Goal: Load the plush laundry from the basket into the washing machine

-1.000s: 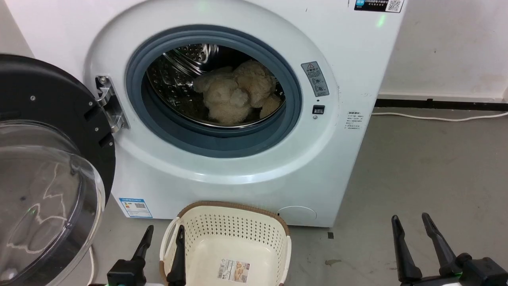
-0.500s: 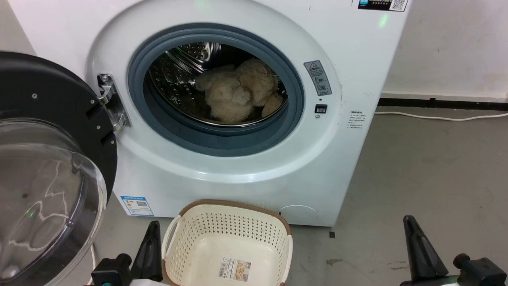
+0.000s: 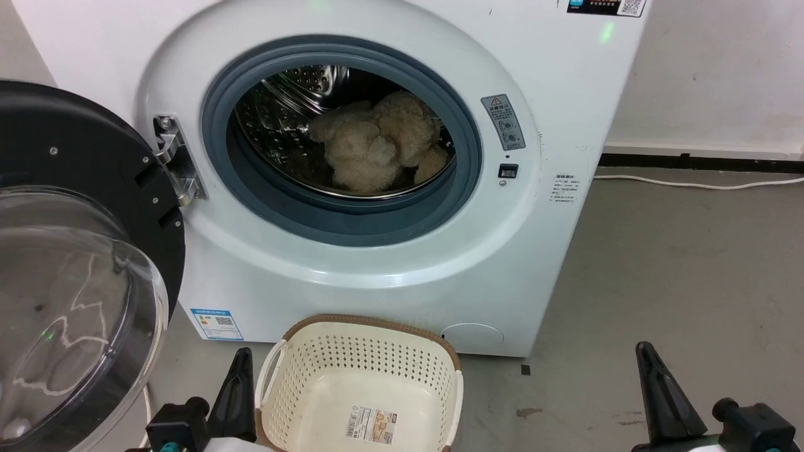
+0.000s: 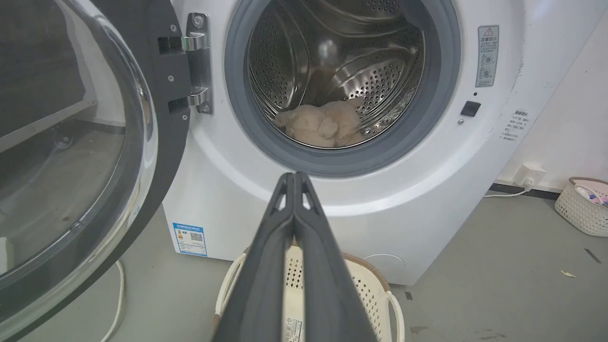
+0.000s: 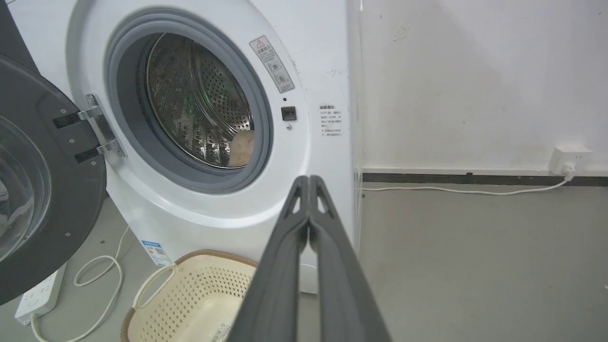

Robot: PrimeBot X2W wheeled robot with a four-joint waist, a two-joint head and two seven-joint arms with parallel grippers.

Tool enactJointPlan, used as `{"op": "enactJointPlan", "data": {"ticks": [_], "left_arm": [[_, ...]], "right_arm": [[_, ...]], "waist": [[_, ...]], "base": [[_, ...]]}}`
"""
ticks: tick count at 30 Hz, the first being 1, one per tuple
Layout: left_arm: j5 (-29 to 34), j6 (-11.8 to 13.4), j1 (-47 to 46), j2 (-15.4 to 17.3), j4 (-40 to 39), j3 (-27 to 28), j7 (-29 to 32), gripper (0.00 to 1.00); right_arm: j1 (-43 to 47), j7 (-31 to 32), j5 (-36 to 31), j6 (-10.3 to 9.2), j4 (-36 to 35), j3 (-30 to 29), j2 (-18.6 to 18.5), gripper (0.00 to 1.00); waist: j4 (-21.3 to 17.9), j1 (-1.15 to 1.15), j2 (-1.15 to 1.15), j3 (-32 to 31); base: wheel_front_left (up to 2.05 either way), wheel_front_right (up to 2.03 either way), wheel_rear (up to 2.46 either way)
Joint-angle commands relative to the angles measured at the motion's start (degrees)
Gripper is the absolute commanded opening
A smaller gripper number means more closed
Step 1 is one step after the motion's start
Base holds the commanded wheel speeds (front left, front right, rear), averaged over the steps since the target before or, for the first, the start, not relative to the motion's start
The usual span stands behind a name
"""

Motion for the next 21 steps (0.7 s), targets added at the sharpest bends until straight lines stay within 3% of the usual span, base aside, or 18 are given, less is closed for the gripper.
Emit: {"op": "enactJointPlan", "data": {"ticks": [1,21], "left_arm": [[0.76,-0.29,-0.46,-0.24,-0.37,0.26,0.36,0.00],[3.20,-0.65,-1.06,-0.76,-1.42,1.18,2.58,0.00]], "right_arm": [[-0.93,0.40,-0.61,0.01,-0.05,-0.06,0.11,0.00],[-2.06,2.64,-2.40,0.01,-0.13,-0.19,0.24,0.00]], "waist": [[0.00,0.00,0.00,0.02],[-0.02,0.00,0.00,0.25]], "base": [[0.00,0.00,0.00],[0.00,0.00,0.00]]}}
